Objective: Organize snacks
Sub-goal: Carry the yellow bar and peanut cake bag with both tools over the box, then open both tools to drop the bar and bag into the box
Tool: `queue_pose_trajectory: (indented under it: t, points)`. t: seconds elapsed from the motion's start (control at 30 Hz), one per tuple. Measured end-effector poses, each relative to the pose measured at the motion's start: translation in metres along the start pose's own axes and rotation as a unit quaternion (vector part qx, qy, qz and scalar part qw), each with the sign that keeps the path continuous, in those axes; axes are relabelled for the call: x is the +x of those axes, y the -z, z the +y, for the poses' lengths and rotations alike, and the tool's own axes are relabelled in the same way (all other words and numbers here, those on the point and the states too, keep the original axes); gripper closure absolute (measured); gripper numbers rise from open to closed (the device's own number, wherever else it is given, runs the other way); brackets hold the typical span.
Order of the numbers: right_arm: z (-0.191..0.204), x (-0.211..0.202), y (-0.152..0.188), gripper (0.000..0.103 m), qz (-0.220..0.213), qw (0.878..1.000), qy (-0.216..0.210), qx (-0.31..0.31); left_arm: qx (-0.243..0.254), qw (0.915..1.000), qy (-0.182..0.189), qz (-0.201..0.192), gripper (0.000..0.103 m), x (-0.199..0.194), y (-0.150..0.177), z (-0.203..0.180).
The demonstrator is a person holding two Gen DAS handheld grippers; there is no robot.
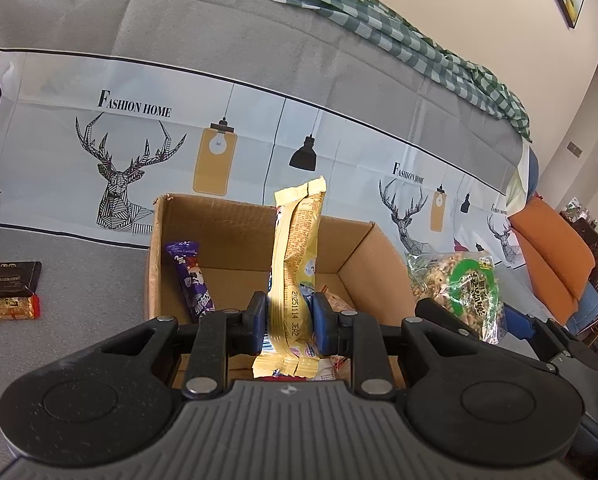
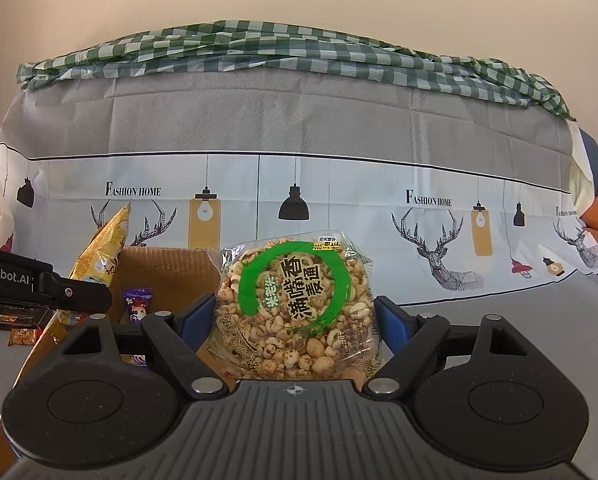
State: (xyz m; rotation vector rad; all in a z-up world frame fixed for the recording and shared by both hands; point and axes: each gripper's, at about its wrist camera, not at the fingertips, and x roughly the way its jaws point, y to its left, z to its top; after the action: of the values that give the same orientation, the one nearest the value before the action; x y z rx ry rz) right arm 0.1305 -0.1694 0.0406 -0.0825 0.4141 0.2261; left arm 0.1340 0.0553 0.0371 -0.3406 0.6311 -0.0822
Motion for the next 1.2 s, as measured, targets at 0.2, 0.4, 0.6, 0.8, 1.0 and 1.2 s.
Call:
queue_pose_trajectory:
  t: [0.2, 0.4, 0.6, 0.8, 1.0, 1.2]
  points:
    - [-0.001, 0.001, -0.001, 0.018, -0.001, 1.000, 0.002, 0.000, -0.001, 1.0000, -0.001, -0.002, 0.077, -0.002, 0.000, 0.001]
    - [0.001, 0.000, 0.000, 0.018, -0.001, 1.000, 0.002, -0.001, -0.002, 1.0000, -0.001, -0.002, 0.077, -0.003, -0.001, 0.001]
    - [0.002, 0.000, 0.001, 0.018, -0.001, 1.000, 0.001, -0.003, -0.002, 1.0000, -0.001, -0.004, 0.077, -0.003, -0.002, -0.001]
    - [0.003, 0.000, 0.000, 0.019, -0.003, 1.000, 0.002, -0.004, 0.001, 0.9999, 0.011, 0.003, 0.077, 0.000, -0.002, -0.003]
    - [0.006, 0.000, 0.001, 0.019, -0.001, 1.000, 0.001, -0.007, 0.023, 0.9994, 0.022, 0.011, 0.064, 0.002, 0.000, -0.010]
    - [0.011, 0.001, 0.000, 0.018, 0.000, 1.000, 0.000, -0.004, 0.027, 0.9996, 0.004, 0.011, 0.063, 0.002, 0.000, -0.007]
